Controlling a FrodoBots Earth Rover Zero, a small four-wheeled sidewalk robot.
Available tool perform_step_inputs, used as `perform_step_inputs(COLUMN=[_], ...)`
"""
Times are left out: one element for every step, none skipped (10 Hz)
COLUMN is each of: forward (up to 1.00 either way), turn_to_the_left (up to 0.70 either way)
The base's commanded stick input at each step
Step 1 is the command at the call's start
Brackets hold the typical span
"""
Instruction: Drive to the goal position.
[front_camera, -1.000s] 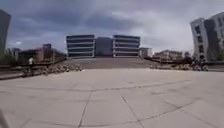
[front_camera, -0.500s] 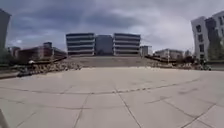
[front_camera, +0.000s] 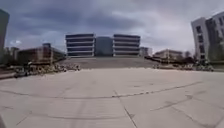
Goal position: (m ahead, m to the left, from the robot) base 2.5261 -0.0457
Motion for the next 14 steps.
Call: perform_step_inputs(forward=[0.70, 0.70, 0.70, 0.70, 0.70, 0.70, 0.70, 0.70, 0.70, 0.70, 0.70, 0.70, 0.70, 0.70], turn_to_the_left=[0.00, 0.00, 0.00, 0.00, 0.00, 0.00, 0.00, 0.00, 0.00, 0.00, 0.03, 0.07, 0.10, 0.14])
